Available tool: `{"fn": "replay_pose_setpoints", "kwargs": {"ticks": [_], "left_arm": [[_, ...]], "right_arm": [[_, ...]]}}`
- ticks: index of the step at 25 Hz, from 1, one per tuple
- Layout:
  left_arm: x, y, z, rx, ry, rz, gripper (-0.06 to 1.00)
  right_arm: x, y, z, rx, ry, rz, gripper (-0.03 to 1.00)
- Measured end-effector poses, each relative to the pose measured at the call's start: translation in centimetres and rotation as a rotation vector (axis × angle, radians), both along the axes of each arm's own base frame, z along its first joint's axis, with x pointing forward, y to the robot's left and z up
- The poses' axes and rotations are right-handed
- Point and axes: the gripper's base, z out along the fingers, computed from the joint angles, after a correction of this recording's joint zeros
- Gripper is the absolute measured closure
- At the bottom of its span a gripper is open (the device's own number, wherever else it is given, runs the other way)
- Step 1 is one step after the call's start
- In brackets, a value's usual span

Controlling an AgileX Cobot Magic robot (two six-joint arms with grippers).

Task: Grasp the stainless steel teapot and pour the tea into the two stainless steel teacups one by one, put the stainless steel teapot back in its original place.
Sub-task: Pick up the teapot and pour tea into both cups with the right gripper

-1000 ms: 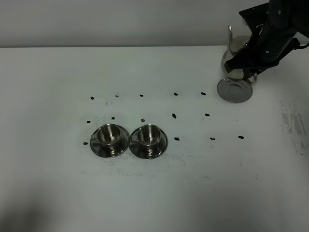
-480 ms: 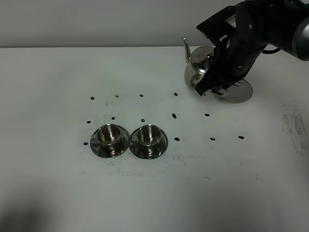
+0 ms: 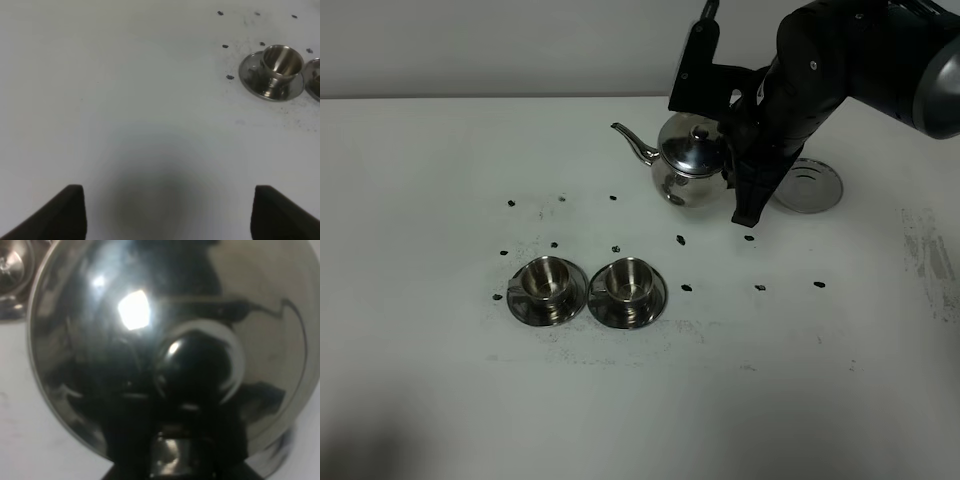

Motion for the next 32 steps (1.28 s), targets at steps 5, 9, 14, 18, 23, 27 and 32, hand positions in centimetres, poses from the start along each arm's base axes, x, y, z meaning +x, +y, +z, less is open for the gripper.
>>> {"fn": "replay_pose_setpoints", "kwargs": {"ticks": [5,9,14,18,23,27,32], "left_arm": [[0.0,0.0,0.0,0.000,0.000,0.000,0.29],[0.0,0.0,0.0,0.000,0.000,0.000,0.29],[0.0,0.0,0.0,0.000,0.000,0.000,0.29],[0.0,0.0,0.0,0.000,0.000,0.000,0.29],[0.0,0.0,0.0,0.000,0.000,0.000,0.29],[0.0,0.0,0.0,0.000,0.000,0.000,0.29],[0.0,0.0,0.0,0.000,0.000,0.000,0.29]], "right_arm": [[1.1,1.1,0.9,-0.055,-0.104,0.209,0.79],[1.8,2.6,0.4,-0.108,-0.132,0.359,0.79],[2.3,4.1,-1.0,-0.150,-0.132,0.456,0.79],[2.4,4.7,-1.8,-0.205,-0.144,0.537,0.79],[2.0,5.8,-2.1,-0.274,-0.186,0.691,0.79],[2.0,6.3,-2.3,-0.312,-0.213,0.778,0.79],[2.6,6.6,-2.8,-0.345,-0.268,0.803,0.79]]}}
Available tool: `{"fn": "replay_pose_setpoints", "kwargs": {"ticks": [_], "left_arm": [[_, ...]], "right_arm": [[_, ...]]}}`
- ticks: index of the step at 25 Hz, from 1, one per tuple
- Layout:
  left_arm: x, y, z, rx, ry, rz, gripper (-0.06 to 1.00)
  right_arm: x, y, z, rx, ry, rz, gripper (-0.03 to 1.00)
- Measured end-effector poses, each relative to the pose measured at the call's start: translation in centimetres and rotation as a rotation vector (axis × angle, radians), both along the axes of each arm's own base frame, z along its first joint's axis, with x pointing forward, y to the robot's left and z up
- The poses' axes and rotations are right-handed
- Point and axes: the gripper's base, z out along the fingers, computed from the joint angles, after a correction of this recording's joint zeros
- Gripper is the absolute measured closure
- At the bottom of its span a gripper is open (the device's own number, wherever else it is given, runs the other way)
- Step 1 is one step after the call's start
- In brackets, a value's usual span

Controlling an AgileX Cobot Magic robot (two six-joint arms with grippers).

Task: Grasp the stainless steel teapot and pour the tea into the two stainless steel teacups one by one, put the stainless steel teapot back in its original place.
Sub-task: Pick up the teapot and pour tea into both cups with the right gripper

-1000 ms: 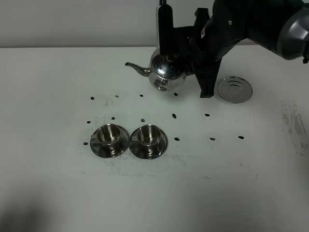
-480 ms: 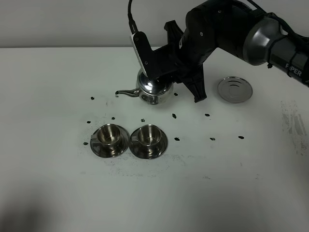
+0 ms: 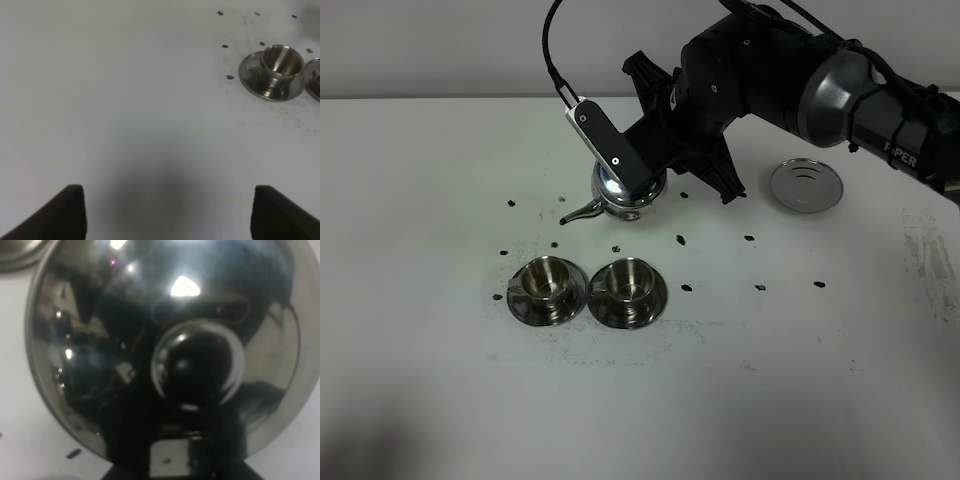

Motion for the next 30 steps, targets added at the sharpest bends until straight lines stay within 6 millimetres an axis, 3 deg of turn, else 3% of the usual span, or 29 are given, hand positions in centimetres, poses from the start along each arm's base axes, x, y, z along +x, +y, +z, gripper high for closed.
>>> {"fn": "replay_pose_setpoints", "kwargs": {"ticks": [11,25,30], "left_arm": [[0.0,0.0,0.0,0.000,0.000,0.000,0.29],[0.0,0.0,0.0,0.000,0.000,0.000,0.29],[0.0,0.0,0.0,0.000,0.000,0.000,0.29]], "right_arm": [[0.5,0.9,-2.3,-0.040,-0.024,0.036,0.79],[-0.8,3.4,-2.9,-0.067,-0.072,0.096,0.79],[-0.7,3.4,-3.4,-0.094,-0.082,0.102,0.79]]}}
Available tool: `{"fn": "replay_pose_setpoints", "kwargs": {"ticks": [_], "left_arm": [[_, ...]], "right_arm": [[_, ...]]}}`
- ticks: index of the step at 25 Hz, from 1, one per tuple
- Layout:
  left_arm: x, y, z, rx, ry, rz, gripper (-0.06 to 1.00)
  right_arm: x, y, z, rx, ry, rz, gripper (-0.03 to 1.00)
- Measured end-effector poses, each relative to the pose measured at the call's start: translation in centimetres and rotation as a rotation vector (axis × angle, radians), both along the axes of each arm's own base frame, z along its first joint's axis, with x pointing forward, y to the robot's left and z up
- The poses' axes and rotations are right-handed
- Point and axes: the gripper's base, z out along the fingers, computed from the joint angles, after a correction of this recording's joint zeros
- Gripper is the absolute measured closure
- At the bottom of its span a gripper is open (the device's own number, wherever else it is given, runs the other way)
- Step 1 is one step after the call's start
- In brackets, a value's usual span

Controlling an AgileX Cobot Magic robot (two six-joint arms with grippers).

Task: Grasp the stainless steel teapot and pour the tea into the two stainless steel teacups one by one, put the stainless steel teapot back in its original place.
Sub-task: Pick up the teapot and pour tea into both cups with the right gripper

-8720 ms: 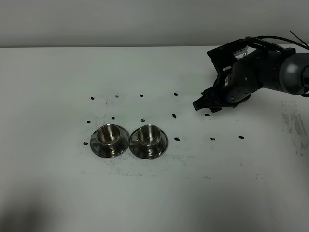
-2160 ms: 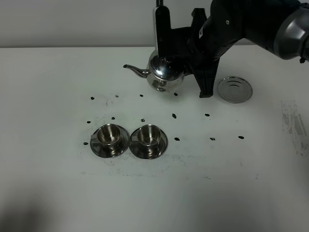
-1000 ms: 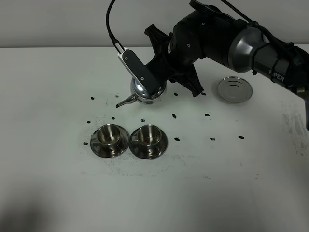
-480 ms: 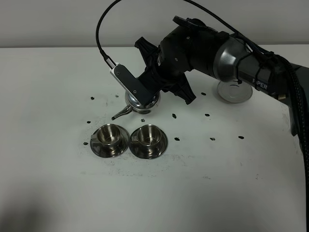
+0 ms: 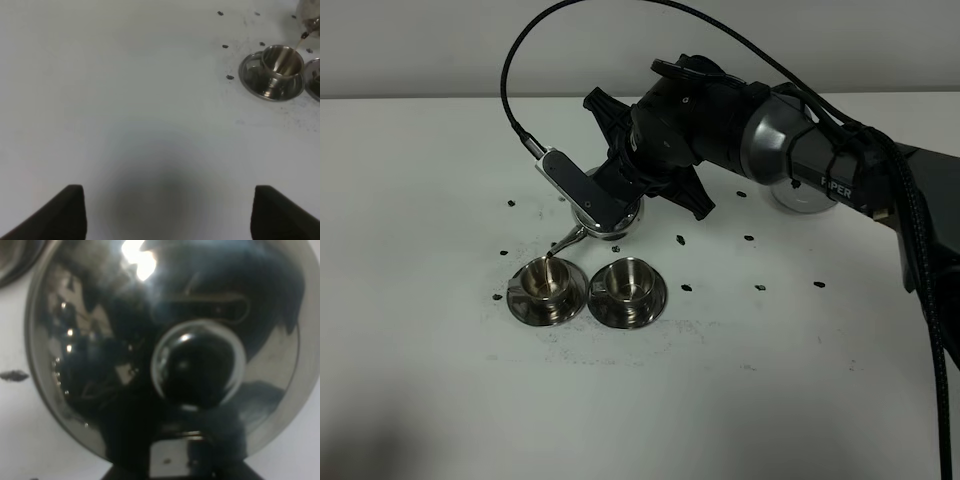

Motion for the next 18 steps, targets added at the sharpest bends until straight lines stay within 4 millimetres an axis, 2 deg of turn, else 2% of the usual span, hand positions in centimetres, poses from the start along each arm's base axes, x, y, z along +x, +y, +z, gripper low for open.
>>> {"fn": "replay_pose_setpoints", "kwargs": {"ticks": [18], "left_arm": [[0.0,0.0,0.0,0.000,0.000,0.000,0.29]], "right_arm": [[-0.3,1.2,-0.7,-0.068,-0.091,0.050,0.79]]}}
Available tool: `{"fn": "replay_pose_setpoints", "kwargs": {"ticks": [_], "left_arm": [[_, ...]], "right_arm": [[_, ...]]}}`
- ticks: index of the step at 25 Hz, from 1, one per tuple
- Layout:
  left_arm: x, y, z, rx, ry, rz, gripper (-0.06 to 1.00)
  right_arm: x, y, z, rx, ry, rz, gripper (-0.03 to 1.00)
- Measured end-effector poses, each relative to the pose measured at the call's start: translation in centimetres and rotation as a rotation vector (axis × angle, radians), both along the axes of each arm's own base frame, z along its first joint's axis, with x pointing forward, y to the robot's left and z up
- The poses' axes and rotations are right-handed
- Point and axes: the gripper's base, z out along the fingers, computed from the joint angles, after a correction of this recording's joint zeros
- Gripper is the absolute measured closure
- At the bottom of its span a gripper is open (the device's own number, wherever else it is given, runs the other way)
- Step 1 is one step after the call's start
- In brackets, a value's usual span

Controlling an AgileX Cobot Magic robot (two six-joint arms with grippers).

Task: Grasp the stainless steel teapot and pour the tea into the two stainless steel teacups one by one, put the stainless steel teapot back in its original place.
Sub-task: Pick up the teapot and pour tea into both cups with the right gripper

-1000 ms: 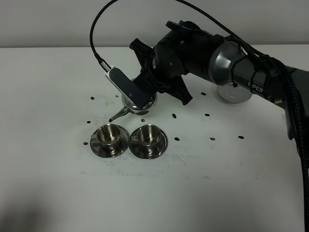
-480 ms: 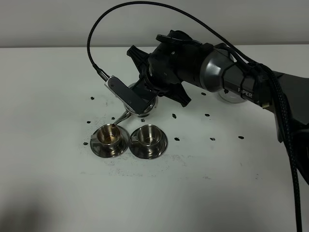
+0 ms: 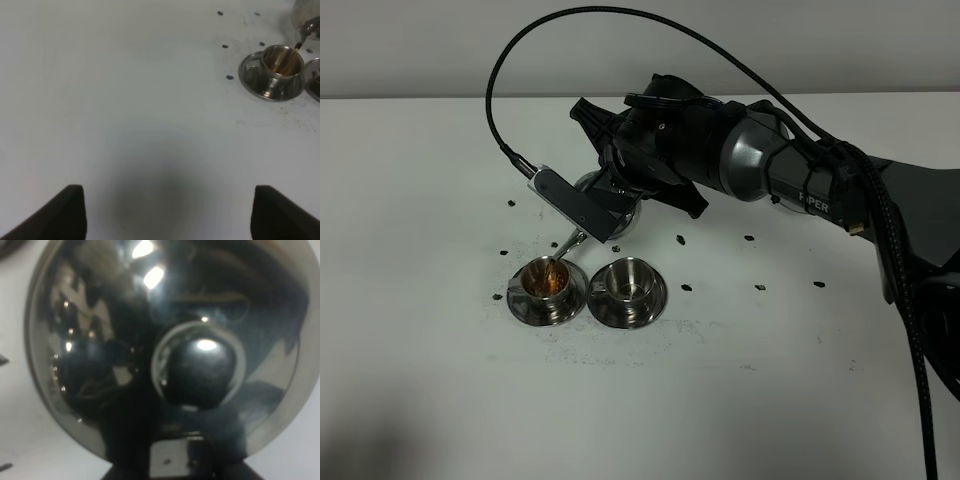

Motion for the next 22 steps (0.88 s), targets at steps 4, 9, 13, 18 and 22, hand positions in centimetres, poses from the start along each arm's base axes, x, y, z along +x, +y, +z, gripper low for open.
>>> {"fn": "replay_pose_setpoints", "kwargs": {"ticks": [4,9,13,18,22], "left_arm": [[0.00,0.00,0.00,0.000,0.000,0.000,0.29],[0.00,0.00,0.00,0.000,0.000,0.000,0.29],[0.00,0.00,0.00,0.000,0.000,0.000,0.29],[0.00,0.00,0.00,0.000,0.000,0.000,0.29],[0.00,0.00,0.00,0.000,0.000,0.000,0.29]], "right_arm": [[0.06,0.00,0.08,-0.018,-0.019,0.012,0.79],[0.12,-0.01,0.14,-0.026,-0.032,0.016,0.79],[-0.23,0.40,0.15,-0.022,-0.034,0.018,0.79],[-0.47,0.69,0.16,-0.022,-0.036,0.025,0.79],[-0.40,0.64,0.22,-0.029,-0.048,0.024,0.79]]}}
